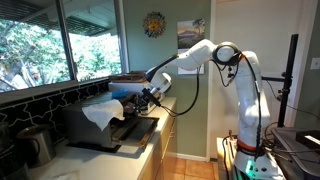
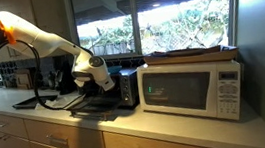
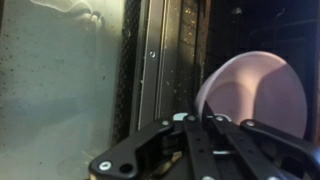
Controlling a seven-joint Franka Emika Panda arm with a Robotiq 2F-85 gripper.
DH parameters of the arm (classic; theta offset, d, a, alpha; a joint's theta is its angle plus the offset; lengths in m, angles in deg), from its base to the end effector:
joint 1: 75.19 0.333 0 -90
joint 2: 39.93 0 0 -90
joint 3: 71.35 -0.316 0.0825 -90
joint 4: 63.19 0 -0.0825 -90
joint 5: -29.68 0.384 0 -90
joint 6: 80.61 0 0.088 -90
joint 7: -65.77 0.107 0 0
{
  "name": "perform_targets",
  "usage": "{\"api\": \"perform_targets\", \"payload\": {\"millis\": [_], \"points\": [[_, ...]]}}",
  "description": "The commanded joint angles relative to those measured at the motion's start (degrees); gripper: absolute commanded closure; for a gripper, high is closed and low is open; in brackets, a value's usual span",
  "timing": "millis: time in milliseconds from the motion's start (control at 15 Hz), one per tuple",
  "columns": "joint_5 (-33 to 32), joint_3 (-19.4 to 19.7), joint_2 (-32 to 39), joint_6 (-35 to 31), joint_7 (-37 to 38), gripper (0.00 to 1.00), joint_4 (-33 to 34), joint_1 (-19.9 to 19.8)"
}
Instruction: Remove the purple bowl from the toaster oven and place the bowl on top of the oven
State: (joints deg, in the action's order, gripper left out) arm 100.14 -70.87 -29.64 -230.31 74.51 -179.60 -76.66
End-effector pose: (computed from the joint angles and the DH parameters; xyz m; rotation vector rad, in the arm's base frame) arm 0.6078 -0.0413 0.3900 -1.9220 1.2756 -0.3557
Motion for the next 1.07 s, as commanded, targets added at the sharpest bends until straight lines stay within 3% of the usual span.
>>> {"api": "perform_targets", "payload": {"millis": [0, 400, 1000], "points": [[-1.1, 0.32, -0.96, -0.5, 0.86, 1.0, -1.15, 0.36], [-4.71, 0.61, -6.5, 3.81, 2.52, 0.99, -5.06, 0.15], [-28.41, 3.23, -18.31, 27.01, 14.73, 0.99, -12.06, -2.3]]}}
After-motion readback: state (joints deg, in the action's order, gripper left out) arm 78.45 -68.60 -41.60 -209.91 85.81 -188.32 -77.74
